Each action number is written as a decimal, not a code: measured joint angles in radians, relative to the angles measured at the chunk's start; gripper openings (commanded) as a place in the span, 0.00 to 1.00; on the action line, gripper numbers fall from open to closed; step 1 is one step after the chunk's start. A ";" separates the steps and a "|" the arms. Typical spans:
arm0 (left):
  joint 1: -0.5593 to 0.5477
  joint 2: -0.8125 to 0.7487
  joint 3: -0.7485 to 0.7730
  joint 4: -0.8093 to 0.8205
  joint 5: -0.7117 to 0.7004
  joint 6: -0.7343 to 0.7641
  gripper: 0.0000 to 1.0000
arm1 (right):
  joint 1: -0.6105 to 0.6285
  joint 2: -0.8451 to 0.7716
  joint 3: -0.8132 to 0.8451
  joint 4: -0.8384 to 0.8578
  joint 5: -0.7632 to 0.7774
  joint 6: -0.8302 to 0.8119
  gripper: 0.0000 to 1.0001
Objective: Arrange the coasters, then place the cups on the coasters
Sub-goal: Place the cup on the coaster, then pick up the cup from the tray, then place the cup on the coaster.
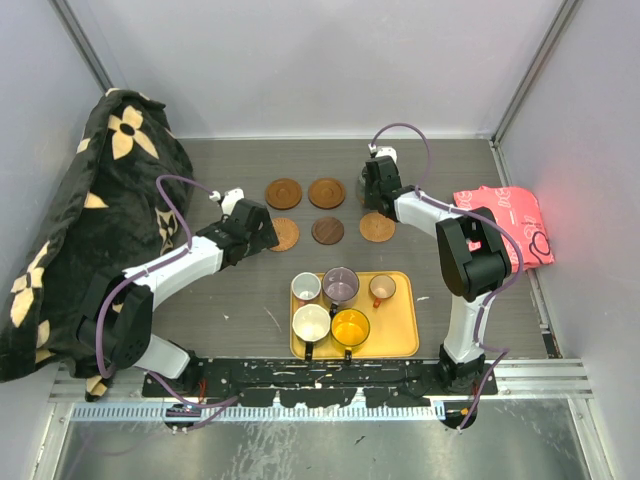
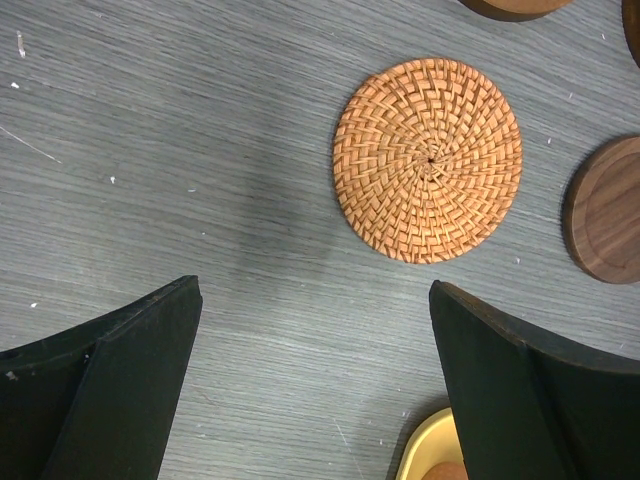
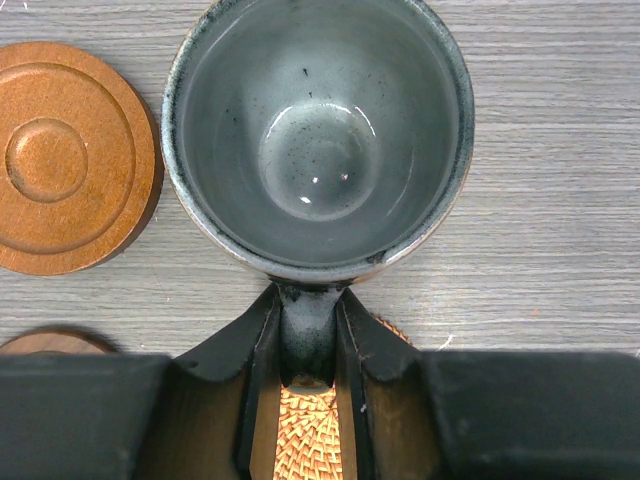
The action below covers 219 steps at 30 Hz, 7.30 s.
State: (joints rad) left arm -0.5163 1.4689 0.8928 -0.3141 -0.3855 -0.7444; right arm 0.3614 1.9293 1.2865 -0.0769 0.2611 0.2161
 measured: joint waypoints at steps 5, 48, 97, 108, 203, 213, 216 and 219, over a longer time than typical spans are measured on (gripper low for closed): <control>0.001 0.000 0.000 0.000 0.001 0.000 0.98 | -0.001 0.000 0.000 0.008 0.003 0.001 0.36; 0.003 0.000 0.000 0.004 0.007 -0.005 0.98 | 0.220 -0.698 -0.358 -0.309 0.114 0.240 0.50; 0.003 0.000 -0.007 0.005 0.007 -0.008 0.98 | 0.626 -0.811 -0.657 -0.587 0.289 0.790 0.38; 0.003 0.000 -0.007 0.005 0.007 -0.008 0.98 | 0.626 -0.747 -0.670 -0.556 0.314 0.805 0.30; 0.014 0.013 -0.007 0.010 0.008 -0.008 0.98 | 0.158 -0.343 -0.472 0.110 0.192 0.121 0.01; 0.016 0.013 -0.007 0.010 0.008 -0.008 0.98 | 0.156 -0.316 -0.469 0.122 0.184 0.122 0.01; 0.016 0.013 -0.007 0.010 0.009 -0.008 0.98 | 0.154 -0.312 -0.469 0.126 0.184 0.122 0.01; 0.016 0.013 -0.007 0.010 0.009 -0.008 0.98 | 0.153 -0.312 -0.469 0.126 0.185 0.122 0.01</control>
State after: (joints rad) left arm -0.5007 1.4818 0.8856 -0.3042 -0.3763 -0.7521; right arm 0.5148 1.6169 0.8177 0.0486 0.4458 0.3386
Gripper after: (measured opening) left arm 0.983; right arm 0.234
